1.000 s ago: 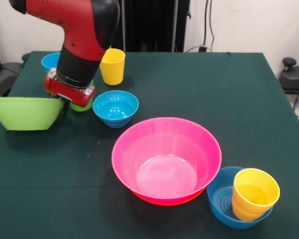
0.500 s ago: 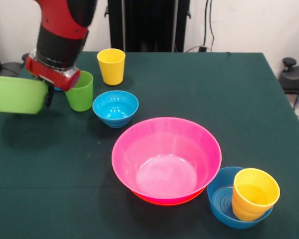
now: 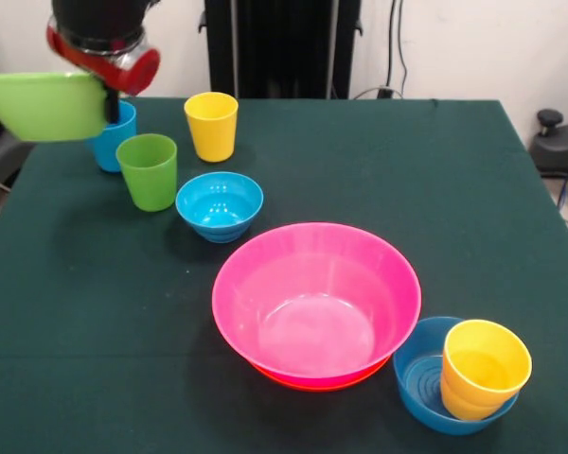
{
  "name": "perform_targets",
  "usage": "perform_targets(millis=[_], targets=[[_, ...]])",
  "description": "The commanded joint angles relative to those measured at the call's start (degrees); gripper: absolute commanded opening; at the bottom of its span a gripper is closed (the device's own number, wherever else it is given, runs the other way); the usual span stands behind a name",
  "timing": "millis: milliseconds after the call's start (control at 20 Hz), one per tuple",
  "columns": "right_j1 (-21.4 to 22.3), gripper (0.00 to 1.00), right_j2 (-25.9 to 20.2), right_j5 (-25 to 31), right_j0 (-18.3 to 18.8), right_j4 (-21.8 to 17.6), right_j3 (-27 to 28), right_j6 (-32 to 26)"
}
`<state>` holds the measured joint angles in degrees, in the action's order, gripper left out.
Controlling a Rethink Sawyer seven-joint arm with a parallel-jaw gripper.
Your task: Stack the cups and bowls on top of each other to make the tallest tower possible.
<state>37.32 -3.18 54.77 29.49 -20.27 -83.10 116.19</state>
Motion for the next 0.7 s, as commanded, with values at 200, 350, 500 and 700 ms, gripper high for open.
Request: perform_targets(millis=[200, 350, 500, 700], targets=[[-2.13, 0.0, -13.56, 11.23, -4.07, 5.06, 5.07, -10.19], [-2.76, 0.0, -12.76, 10.9, -7.03, 4.45, 7.79, -5.76], [-4.82, 0.0, -11.56, 11.8, -9.92, 3.55, 12.51, -1.77], [-9.97, 0.0, -10.09, 17.03, -14.07, 2.88, 23.35, 1.96]])
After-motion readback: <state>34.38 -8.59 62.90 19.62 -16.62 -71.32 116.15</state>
